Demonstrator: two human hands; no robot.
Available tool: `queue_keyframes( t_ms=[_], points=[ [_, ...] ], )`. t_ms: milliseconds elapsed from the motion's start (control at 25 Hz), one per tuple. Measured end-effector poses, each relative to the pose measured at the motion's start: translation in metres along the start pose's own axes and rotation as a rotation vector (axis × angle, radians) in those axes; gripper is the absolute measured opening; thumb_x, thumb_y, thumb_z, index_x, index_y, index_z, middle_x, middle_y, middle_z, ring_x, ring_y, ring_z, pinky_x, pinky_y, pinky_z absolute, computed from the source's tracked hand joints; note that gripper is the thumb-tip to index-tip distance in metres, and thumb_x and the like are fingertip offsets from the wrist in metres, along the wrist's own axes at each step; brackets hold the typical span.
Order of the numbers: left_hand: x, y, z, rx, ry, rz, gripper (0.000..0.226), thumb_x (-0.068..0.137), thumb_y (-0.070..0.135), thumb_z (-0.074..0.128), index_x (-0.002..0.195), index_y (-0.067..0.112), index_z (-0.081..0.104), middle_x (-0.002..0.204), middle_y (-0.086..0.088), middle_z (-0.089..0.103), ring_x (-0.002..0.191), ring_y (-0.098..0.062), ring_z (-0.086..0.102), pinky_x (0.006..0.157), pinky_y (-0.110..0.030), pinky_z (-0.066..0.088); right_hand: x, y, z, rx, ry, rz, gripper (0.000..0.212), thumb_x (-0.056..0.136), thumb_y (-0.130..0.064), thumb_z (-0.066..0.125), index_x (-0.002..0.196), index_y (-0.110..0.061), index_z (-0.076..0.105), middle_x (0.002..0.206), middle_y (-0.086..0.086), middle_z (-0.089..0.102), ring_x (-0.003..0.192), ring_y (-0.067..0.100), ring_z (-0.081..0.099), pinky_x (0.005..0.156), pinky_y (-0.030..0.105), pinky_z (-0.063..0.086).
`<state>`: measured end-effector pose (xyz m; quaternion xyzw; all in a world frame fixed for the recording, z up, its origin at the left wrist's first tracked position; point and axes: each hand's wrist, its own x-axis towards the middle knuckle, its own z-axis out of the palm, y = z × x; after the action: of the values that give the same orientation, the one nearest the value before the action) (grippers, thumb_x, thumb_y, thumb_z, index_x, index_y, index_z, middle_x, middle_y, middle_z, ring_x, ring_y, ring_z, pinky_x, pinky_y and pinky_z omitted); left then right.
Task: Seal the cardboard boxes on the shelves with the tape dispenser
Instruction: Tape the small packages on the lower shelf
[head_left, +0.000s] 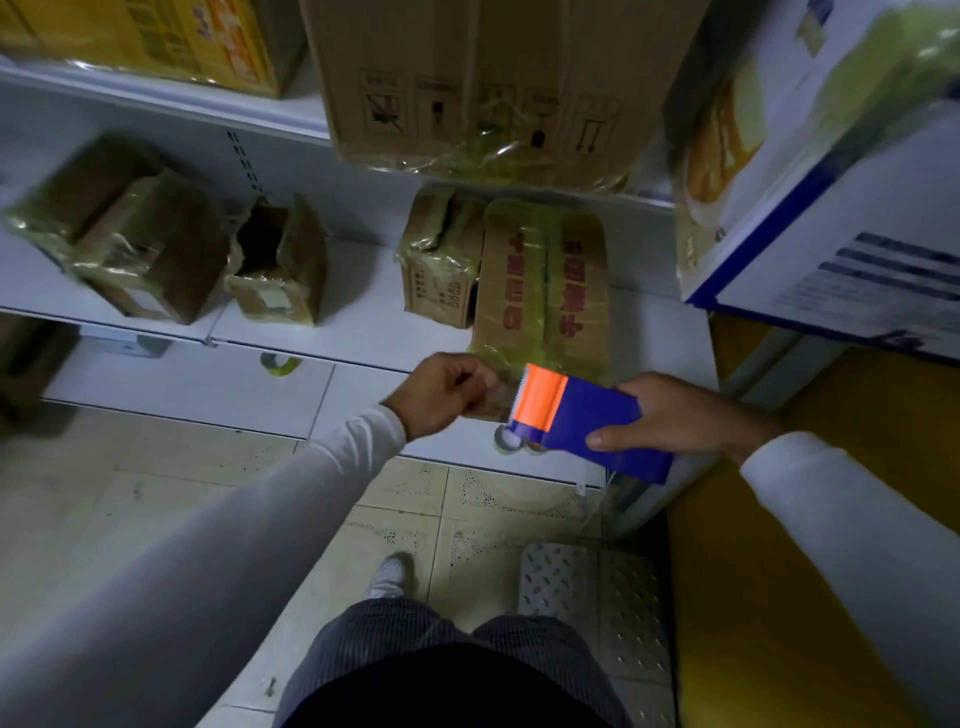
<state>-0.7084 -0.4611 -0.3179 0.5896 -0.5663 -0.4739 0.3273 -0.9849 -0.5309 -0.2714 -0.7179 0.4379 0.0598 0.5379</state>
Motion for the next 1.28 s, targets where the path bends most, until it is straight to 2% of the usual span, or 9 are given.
queue_keyframes(
  t_ms=[160,280,360,480,600,760,880,1040,1280],
  points=[
    [0.007,-0.016,-0.040,0.013,0.192,-0.064,0.017,0.096,0.004,0.049,0.088,0.006,0.063,0.071,-0.011,0.059,0.063,-0.017,0.053,0.058,-0.021,0.046,-0.011,0.017,-0.047,-0.106,0.061,0.035,0.047,0.064,-0.053,0.081,0.089,-0.014,0.073,0.082,0.004,0.077,0.074,0.019,0.074,0.062,0.024,0.055],
    [0.011,-0.024,-0.047,0.033,0.187,-0.101,0.019,0.095,0.002,0.046,0.086,0.005,0.063,0.070,-0.012,0.059,0.062,-0.018,0.054,0.052,-0.013,0.043,-0.012,0.026,-0.065,-0.108,0.065,0.039,0.046,0.065,-0.050,0.079,0.085,-0.009,0.072,0.079,0.007,0.076,0.071,0.021,0.074,0.057,0.018,0.052],
    [0.016,-0.026,-0.040,0.042,0.176,-0.124,0.020,0.096,0.002,0.046,0.085,0.005,0.063,0.067,-0.008,0.058,0.058,-0.015,0.052,0.050,-0.011,0.041,-0.008,0.031,-0.073,-0.132,0.072,0.052,0.045,0.068,-0.048,0.079,0.085,-0.007,0.071,0.078,0.010,0.075,0.071,0.024,0.073,0.062,0.026,0.054],
    [0.023,-0.031,-0.032,0.053,0.177,-0.157,0.021,0.095,0.003,0.047,0.082,0.008,0.063,0.063,-0.002,0.055,0.053,-0.011,0.049,0.048,-0.010,0.040,-0.001,0.040,-0.079,-0.162,0.081,0.072,0.037,0.073,-0.044,0.081,0.083,-0.010,0.072,0.078,0.011,0.075,0.072,0.025,0.073,0.070,0.037,0.054],
    [0.031,-0.037,-0.022,0.095,0.171,-0.207,0.016,0.094,0.007,0.052,0.084,0.009,0.065,0.067,-0.002,0.058,0.058,-0.015,0.051,0.051,-0.011,0.042,0.005,0.046,-0.075,-0.142,0.079,0.101,0.023,0.075,-0.040,0.081,0.071,-0.019,0.072,0.073,0.005,0.075,0.064,0.016,0.072,0.061,0.026,0.049],
    [0.042,-0.037,-0.007,0.259,0.384,-0.294,0.029,0.088,0.027,0.065,0.112,0.009,0.061,0.093,-0.009,0.068,0.088,-0.023,0.062,0.081,-0.030,0.049,0.015,0.051,-0.064,-0.058,0.126,0.115,0.018,0.076,-0.033,0.082,0.064,-0.022,0.073,0.069,0.002,0.075,0.060,0.011,0.071,0.054,0.018,0.047],
    [0.037,-0.033,-0.001,0.370,0.556,-0.155,0.055,0.087,0.032,0.066,0.132,0.014,0.042,0.080,0.002,0.063,0.073,-0.015,0.059,0.082,-0.039,0.053,0.016,0.050,-0.060,0.040,0.102,0.085,0.014,0.077,-0.030,0.080,0.065,-0.036,0.075,0.068,-0.005,0.075,0.061,0.005,0.070,0.050,0.010,0.046],
    [0.032,-0.032,0.011,0.473,0.243,0.114,0.044,0.090,0.034,0.061,0.132,0.026,0.051,0.095,0.001,0.052,0.076,-0.020,0.058,0.082,-0.039,0.052,0.022,0.053,-0.058,0.045,0.102,0.105,0.013,0.079,-0.029,0.080,0.069,-0.025,0.073,0.073,-0.004,0.076,0.064,0.007,0.072,0.054,0.015,0.048],
    [0.040,-0.036,0.007,0.579,0.257,0.095,0.045,0.091,0.024,0.060,0.135,0.023,0.049,0.107,-0.009,0.057,0.088,-0.032,0.059,0.082,-0.043,0.051,0.017,0.060,-0.064,0.014,0.116,0.116,0.014,0.078,-0.035,0.081,0.074,-0.023,0.074,0.077,-0.001,0.077,0.069,0.011,0.073,0.061,0.022,0.049]
  ],
)
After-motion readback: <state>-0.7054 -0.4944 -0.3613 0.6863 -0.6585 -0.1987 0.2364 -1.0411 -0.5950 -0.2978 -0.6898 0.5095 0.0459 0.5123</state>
